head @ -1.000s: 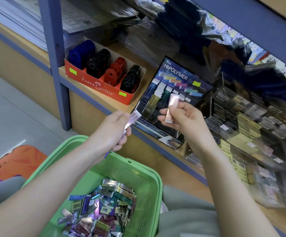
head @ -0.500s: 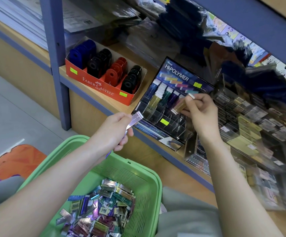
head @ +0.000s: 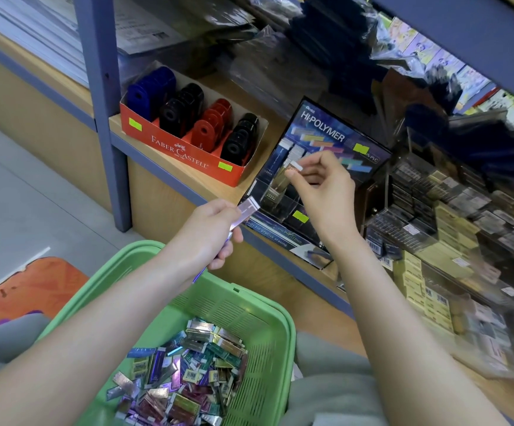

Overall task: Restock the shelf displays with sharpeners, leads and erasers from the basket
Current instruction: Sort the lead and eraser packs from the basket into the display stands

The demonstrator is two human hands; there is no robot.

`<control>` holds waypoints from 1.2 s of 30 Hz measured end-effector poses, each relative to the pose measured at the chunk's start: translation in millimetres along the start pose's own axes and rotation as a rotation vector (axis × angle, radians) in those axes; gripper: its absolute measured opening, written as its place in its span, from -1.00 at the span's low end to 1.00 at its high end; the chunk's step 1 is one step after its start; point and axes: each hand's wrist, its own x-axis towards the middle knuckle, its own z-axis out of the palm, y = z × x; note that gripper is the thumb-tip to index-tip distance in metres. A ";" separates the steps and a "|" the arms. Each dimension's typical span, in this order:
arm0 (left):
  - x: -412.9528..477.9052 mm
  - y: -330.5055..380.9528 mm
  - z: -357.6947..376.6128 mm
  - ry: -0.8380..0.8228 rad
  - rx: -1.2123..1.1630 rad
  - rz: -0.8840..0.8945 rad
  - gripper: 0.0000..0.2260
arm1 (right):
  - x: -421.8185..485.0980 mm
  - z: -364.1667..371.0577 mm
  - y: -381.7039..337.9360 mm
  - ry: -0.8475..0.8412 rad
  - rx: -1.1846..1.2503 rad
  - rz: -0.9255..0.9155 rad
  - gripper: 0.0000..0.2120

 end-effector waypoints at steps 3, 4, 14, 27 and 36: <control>-0.1 -0.2 -0.4 0.009 0.004 -0.002 -0.84 | -2.0 2.9 -3.7 0.045 0.059 -0.011 -0.89; 0.0 -0.2 -0.4 0.011 0.009 -0.002 -0.84 | -1.7 1.8 -6.7 0.066 0.107 -0.013 -0.89; -0.7 -0.8 -2.5 0.012 0.034 0.004 -0.84 | 4.0 -3.0 -1.3 0.077 0.072 0.002 -0.84; 2.3 -2.7 -3.8 0.061 0.058 0.061 -0.84 | 5.1 8.8 12.1 0.011 -0.321 -0.063 -0.80; 2.7 0.4 -5.8 0.057 0.084 0.106 -0.94 | -34.9 2.9 -18.9 -0.329 -0.091 -0.024 -0.92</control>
